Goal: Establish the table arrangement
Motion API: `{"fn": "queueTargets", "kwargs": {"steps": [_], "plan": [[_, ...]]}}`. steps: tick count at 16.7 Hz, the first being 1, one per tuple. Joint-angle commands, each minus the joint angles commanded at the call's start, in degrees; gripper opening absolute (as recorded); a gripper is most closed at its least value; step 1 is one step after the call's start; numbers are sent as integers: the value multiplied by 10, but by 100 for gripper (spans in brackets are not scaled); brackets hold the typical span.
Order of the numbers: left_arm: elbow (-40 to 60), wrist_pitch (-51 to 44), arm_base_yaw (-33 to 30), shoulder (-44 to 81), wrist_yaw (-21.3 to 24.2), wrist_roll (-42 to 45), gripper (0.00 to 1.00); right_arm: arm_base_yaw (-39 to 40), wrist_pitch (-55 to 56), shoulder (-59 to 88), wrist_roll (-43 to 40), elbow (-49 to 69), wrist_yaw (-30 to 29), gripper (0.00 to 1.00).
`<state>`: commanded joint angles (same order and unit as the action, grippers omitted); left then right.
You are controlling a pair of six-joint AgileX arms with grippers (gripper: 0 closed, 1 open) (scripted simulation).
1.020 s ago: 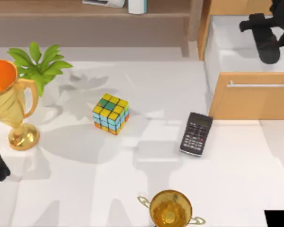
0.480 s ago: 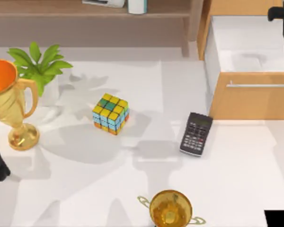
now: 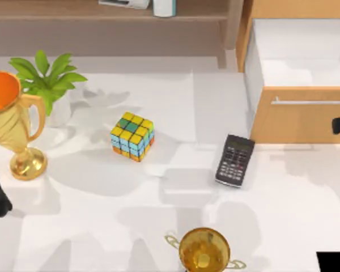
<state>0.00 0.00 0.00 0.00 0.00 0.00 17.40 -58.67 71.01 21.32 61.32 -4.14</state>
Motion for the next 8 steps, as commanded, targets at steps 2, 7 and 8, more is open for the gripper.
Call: {"fn": "queueTargets", "kwargs": {"steps": [2,7,8], "plan": [[0,0,0,0,0,0,100,12,7,-38,5,-77,3,0],[0,0,0,0,0,0,100,35,27,-106,3,-240,11,0],[0,0,0,0,0,0,100,39,31,-115,1,-266,12,0]]}}
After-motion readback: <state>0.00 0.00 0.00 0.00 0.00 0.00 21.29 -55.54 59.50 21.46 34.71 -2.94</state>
